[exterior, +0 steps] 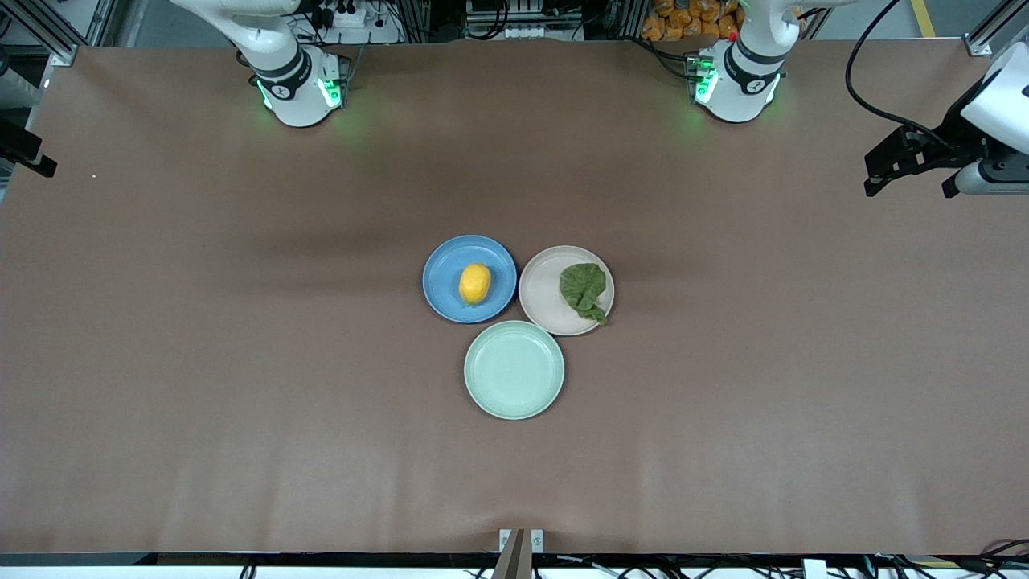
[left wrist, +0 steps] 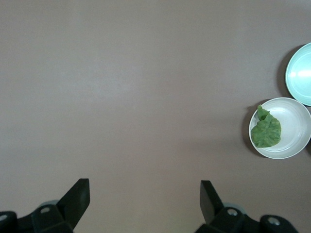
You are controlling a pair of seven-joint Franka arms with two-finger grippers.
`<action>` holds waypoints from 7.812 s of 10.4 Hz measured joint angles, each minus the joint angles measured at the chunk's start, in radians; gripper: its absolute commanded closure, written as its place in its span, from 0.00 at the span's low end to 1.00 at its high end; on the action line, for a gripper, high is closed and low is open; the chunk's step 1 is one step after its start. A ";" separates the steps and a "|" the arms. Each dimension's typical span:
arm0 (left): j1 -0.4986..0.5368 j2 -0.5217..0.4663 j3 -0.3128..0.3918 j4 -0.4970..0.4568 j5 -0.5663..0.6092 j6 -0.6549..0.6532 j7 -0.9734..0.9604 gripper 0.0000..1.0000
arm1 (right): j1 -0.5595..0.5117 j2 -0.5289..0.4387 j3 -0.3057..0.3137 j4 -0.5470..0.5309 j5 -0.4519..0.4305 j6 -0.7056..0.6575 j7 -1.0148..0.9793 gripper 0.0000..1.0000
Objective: Pick lemon and lettuce from blue and beige plates
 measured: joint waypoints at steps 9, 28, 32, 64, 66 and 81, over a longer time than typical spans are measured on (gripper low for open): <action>-0.015 0.017 -0.012 -0.013 -0.003 -0.002 0.000 0.00 | 0.000 0.011 0.000 -0.012 0.001 -0.001 -0.001 0.00; -0.181 0.297 -0.273 -0.021 -0.006 0.174 -0.765 0.00 | 0.397 0.291 0.018 -0.030 0.057 0.055 0.352 0.00; -0.265 0.442 -0.276 -0.022 -0.025 0.270 -1.001 0.00 | 0.437 0.386 0.018 -0.045 0.103 0.121 0.424 0.00; -0.331 0.834 -0.251 -0.019 0.079 0.609 -1.072 0.87 | 0.816 0.728 0.012 -0.183 0.164 0.834 1.106 1.00; -0.331 0.834 -0.251 -0.018 0.079 0.610 -1.072 1.00 | 0.813 0.719 0.006 -0.176 0.163 0.837 1.105 1.00; -0.308 0.594 -0.251 0.075 0.079 0.373 -1.137 1.00 | 0.322 0.540 -0.010 -0.176 0.160 0.440 0.346 1.00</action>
